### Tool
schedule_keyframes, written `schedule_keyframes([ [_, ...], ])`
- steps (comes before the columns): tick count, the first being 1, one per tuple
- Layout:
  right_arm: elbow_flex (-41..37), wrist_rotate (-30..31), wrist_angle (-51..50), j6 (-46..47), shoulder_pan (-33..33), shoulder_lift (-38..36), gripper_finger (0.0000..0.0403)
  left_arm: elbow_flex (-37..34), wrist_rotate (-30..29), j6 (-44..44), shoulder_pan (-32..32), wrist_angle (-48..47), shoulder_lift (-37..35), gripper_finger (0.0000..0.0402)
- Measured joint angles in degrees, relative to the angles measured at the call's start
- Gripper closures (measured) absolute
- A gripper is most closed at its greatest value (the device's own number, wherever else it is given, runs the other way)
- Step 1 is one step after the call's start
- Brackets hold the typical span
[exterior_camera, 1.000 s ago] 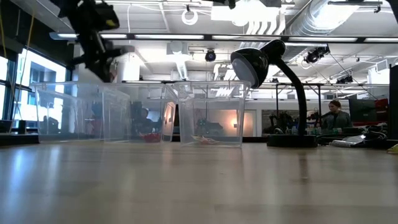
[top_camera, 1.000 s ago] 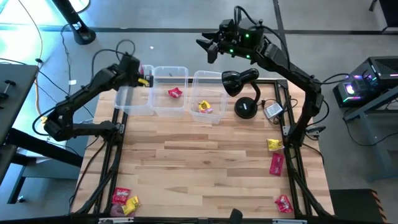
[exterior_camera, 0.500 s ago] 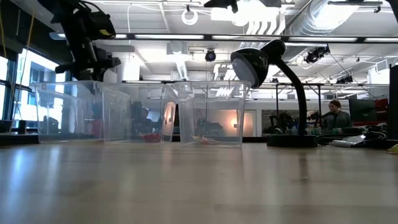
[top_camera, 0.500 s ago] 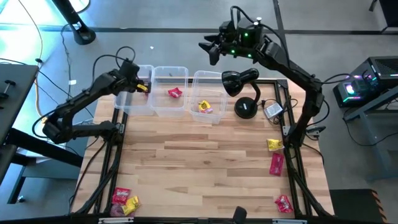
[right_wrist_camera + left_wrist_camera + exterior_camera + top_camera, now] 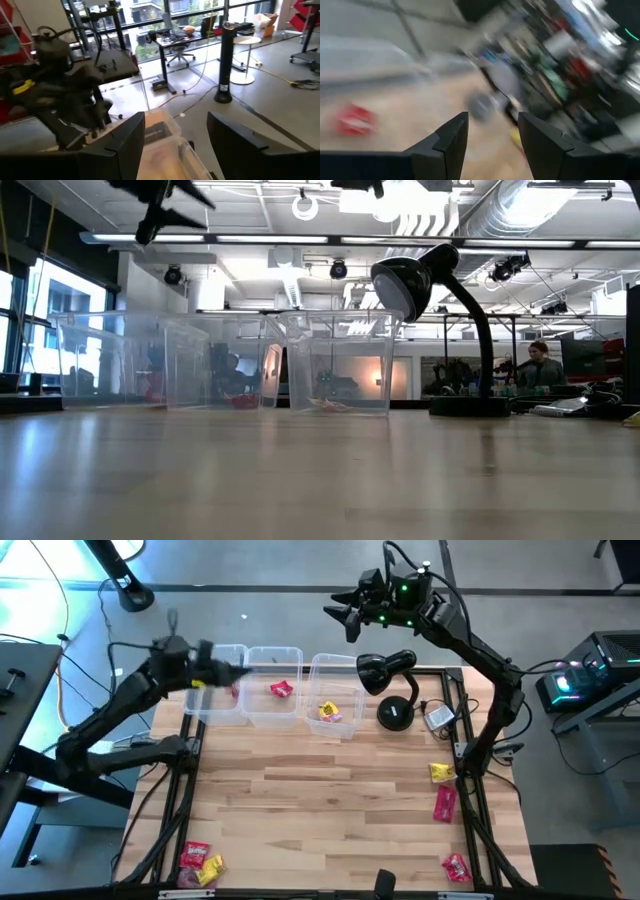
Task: Sort candy
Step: Put the yellow candy wrapper into the right transparent bin
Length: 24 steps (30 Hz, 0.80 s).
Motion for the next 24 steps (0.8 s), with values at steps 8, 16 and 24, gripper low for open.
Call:
schedule_keyframes([
  [8,0.0,-5.83,2.25,5.55,2.32,0.0,0.0194,-0.04,0.17,-1.59,-28.41,-7.69,4.76,0.0234],
  [16,0.0,-6.47,3.5,15.07,10.73,0.0,0.0194,-0.13,-4.65,7.25,-50.45,-26.1,7.49,0.0234],
  [24,0.0,2.67,4.7,16.09,22.38,0.0,0.0194,-6.22,-9.55,2.84,-69.22,-20.04,6.62,0.0234],
])
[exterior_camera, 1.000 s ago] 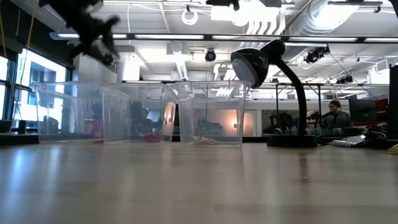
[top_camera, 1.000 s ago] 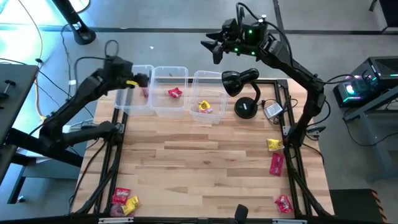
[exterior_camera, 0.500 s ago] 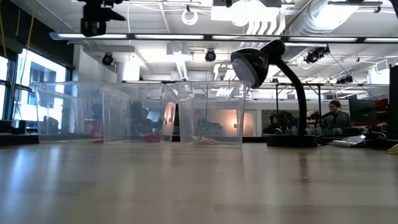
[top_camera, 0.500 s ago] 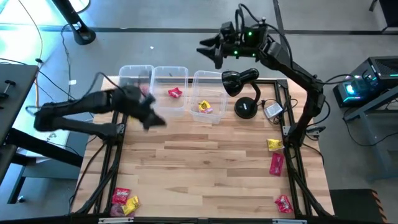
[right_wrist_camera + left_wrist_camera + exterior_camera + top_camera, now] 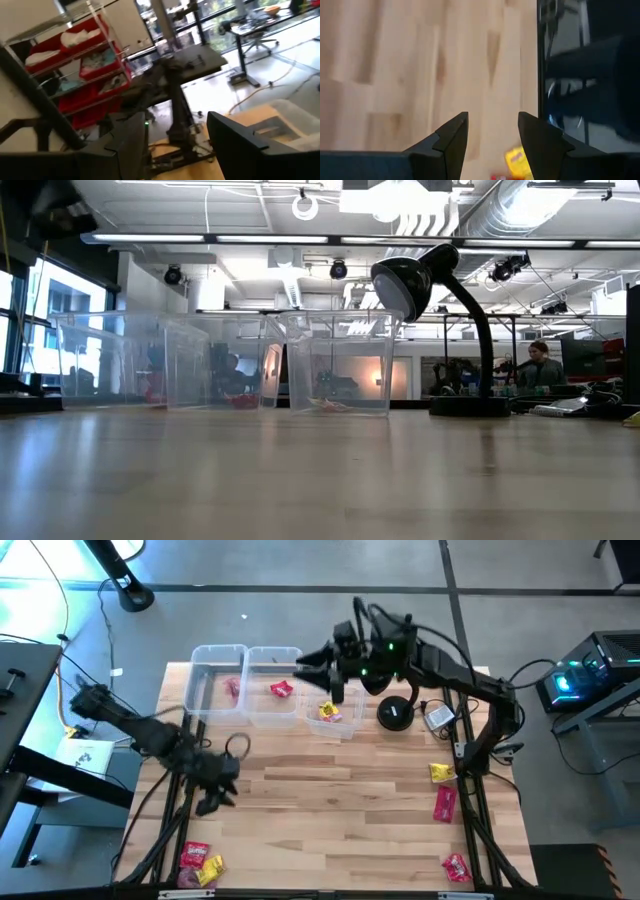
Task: Sort candy
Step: Put the yellow candy wrapper into the right transparent bin
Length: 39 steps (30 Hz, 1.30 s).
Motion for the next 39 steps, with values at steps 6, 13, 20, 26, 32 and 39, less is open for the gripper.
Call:
schedule_keyframes([
  [6,0.0,0.86,-3.06,-2.87,6.06,0.0,0.0194,-4.5,-1.55,-6.76,-13.61,12.48,6.29,0.0234],
  [13,0.0,0.96,-12.43,-5.12,9.73,0.0,0.0194,1.17,1.65,-15.67,-23.92,18.24,23.07,0.0234],
  [20,0.0,1.07,-17.41,-8.56,11.24,0.0,0.0194,5.77,1.38,-31.77,-27.92,16.73,34.44,0.0234],
  [26,0.0,1.06,-20.32,-10.05,11.21,0.0,0.0194,8.22,2.63,-40.96,-28.66,14.23,39.74,0.0234],
  [32,0.0,1.03,-21.38,-12.14,10.69,0.0,0.0194,8.74,4.3,-47.97,-28.65,12.82,41.19,0.0234],
  [39,0.0,1.01,-21.42,-13.04,9.04,0.0,0.0194,8.71,9.73,-50.81,-29.17,10.57,45.02,0.0234],
])
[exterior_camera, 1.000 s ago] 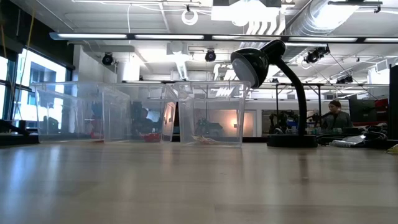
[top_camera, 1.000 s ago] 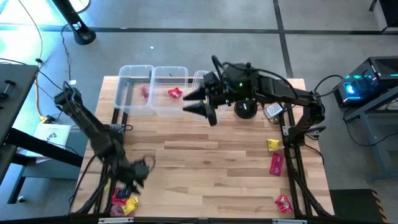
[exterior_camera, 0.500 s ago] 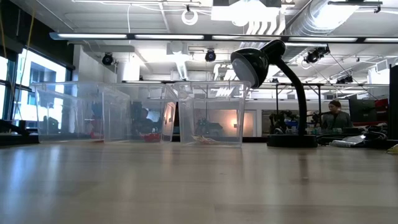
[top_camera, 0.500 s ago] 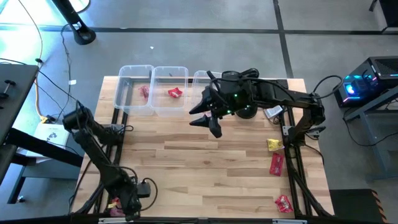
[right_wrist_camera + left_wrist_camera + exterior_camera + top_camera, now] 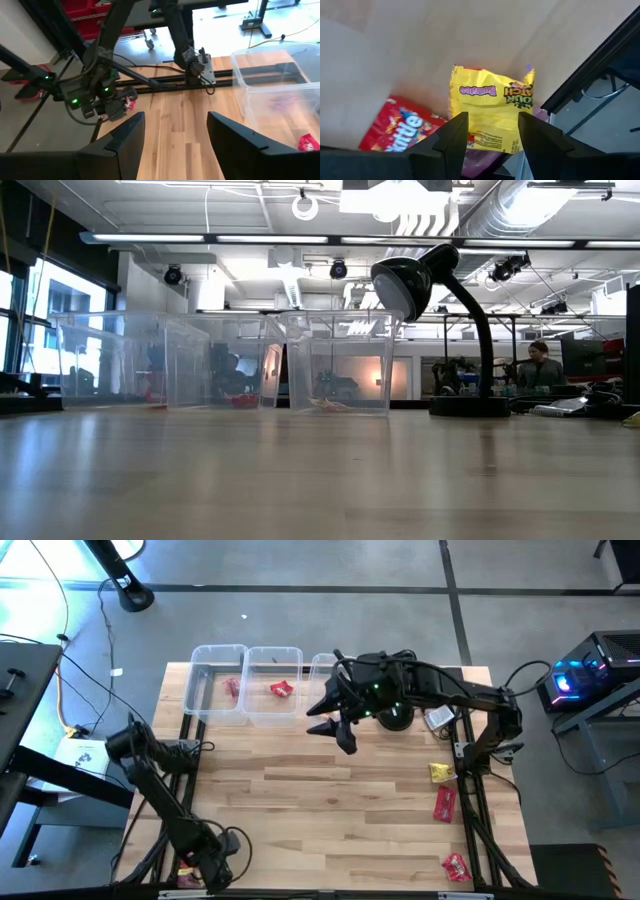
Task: Sort candy
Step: Put the yellow candy wrapper into the right transparent bin
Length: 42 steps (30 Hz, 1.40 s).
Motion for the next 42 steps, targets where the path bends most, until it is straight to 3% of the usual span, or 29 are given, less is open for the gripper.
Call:
schedule_keyframes([
  [8,0.0,-0.09,-0.15,-0.06,-2.56,0.0,0.0194,0.0,0.34,-0.8,1.35,1.66,0.59,0.0234],
  [14,0.0,-0.15,-0.18,-0.52,-4.96,0.0,0.0194,0.0,4.24,-1.88,2.63,2.41,-0.58,0.0234],
  [19,0.0,-0.17,-0.2,-1.57,-6.43,0.0,0.0194,0.0,3.11,-2.21,2.84,6.37,-1.1,0.0234],
  [27,0.0,-0.38,-0.24,-1.6,-7.4,0.0,0.0194,-0.35,-2.31,-3.35,2.82,1.19,-0.66,0.0234],
  [42,0.0,-0.59,-2.8,-2.59,-7.38,0.0,0.0194,-0.22,-0.82,-7.53,2.34,5.31,3.25,0.0234],
])
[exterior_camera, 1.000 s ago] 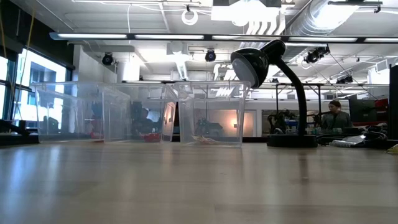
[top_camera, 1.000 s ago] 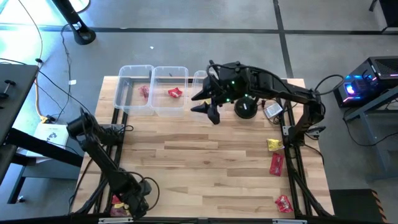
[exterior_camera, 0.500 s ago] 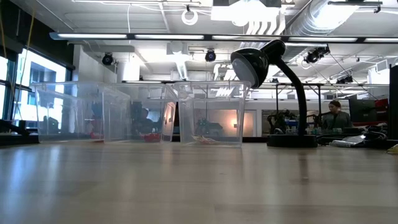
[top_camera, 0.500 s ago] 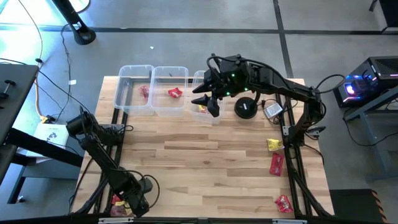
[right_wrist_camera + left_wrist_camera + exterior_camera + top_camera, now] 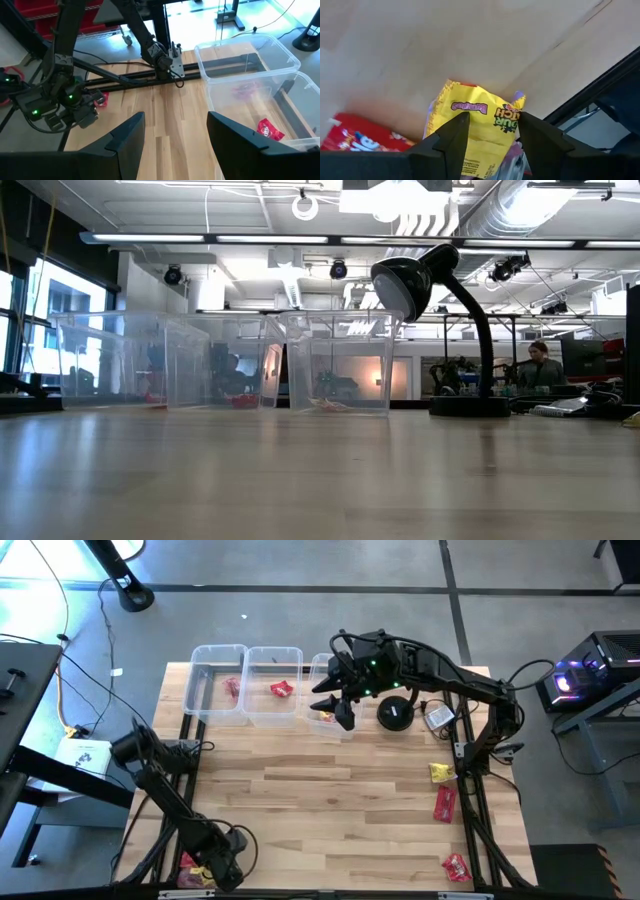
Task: Sort candy
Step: Put the yellow candy wrapper into the right transparent bin
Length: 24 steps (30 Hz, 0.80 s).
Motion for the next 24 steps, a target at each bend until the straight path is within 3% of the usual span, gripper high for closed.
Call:
schedule_keyframes([
  [5,0.0,0.02,-0.47,0.05,0.0,0.0,0.0194,0.18,2.56,3.57,0.44,0.9,2.67,0.0244],
  [9,0.0,0.04,-0.66,0.06,0.0,0.0,0.0194,-0.04,3.75,7.3,1.39,0.79,1.82,0.0327],
  [12,0.0,0.06,-0.66,0.02,0.0,0.0,0.0194,-0.11,-0.65,8.93,1.71,0.12,0.3,0.0388],
  [20,-0.01,0.19,-0.84,0.15,0.0,-0.1,0.0194,-0.21,-11.57,9.59,3.67,-8.24,-10.38,0.0401],
  [24,0.2,-0.82,0.39,2.05,0.0,-1.54,0.0194,1.16,-21.51,13.0,6.25,-17.11,-20.17,0.0401],
])
